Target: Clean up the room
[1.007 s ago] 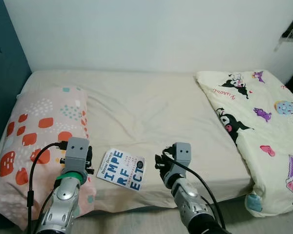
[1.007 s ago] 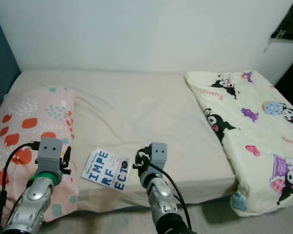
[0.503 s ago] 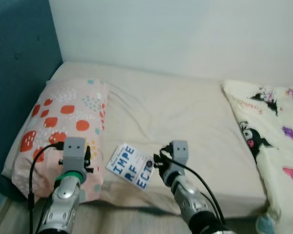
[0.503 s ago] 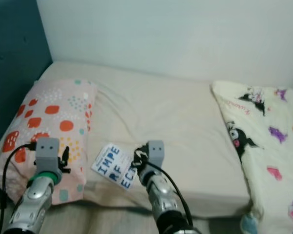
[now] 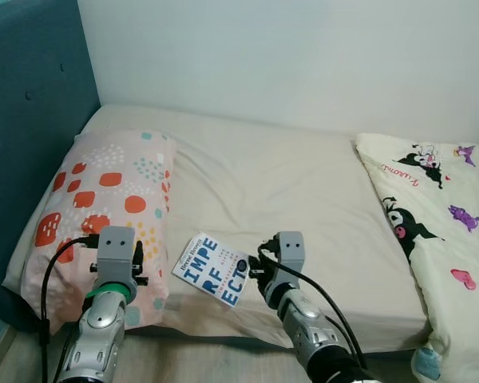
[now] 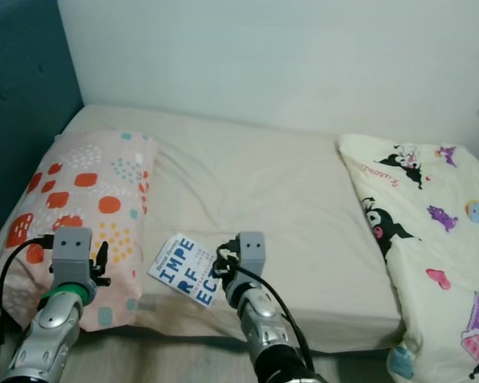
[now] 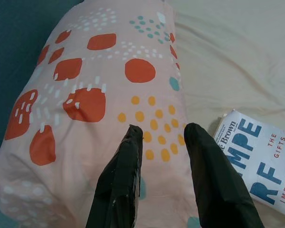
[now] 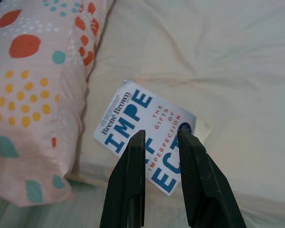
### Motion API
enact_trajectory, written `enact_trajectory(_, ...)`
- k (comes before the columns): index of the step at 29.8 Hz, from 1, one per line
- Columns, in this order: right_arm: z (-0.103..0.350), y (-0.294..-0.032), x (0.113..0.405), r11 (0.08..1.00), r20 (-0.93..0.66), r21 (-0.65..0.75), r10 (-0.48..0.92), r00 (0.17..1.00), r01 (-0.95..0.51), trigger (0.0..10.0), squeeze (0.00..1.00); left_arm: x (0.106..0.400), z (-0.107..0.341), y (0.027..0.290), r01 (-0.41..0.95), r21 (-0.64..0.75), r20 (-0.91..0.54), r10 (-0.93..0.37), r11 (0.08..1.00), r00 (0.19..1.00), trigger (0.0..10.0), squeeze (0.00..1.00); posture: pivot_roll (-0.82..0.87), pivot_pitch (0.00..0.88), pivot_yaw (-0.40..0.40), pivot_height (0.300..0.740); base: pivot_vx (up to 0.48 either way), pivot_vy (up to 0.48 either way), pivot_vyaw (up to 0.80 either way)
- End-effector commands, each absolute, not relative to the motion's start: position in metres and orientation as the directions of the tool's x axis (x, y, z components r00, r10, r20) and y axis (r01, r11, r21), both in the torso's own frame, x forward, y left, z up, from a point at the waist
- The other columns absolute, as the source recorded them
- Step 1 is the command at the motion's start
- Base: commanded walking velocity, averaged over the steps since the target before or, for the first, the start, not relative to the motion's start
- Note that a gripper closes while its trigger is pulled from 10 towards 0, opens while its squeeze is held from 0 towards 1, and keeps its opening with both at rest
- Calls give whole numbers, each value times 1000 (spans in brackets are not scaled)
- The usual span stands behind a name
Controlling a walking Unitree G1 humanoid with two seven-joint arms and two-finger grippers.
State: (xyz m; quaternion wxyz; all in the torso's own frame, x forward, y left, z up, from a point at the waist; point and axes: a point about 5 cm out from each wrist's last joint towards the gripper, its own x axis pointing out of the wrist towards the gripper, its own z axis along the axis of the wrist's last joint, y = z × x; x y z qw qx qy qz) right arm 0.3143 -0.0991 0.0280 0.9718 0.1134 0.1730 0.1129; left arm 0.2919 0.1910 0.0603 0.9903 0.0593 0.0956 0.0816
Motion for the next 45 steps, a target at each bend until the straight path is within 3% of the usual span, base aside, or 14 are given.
enact_trajectory(1,27,-105,315,955,-316,253,235,919,-157,10000,0,292,59,187,-127,141,-194,153,982,969,10000,0,144,0,-63,740,0,0,0)
enact_trajectory(20,28,-110,316,960,-323,253,197,926,-116,10000,0,298,60,182,-112,128,-209,137,985,968,10000,0,132,0,-51,740,0,0,0)
enact_trajectory(27,27,-110,316,961,-325,256,192,926,-109,10000,0,298,59,181,-111,122,-210,135,986,968,10000,0,131,0,-49,740,0,0,-800)
enact_trajectory(45,28,-114,316,964,-327,243,185,927,-107,10000,0,299,60,174,-60,135,-208,88,989,974,10000,0,124,0,-53,740,0,-45,0)
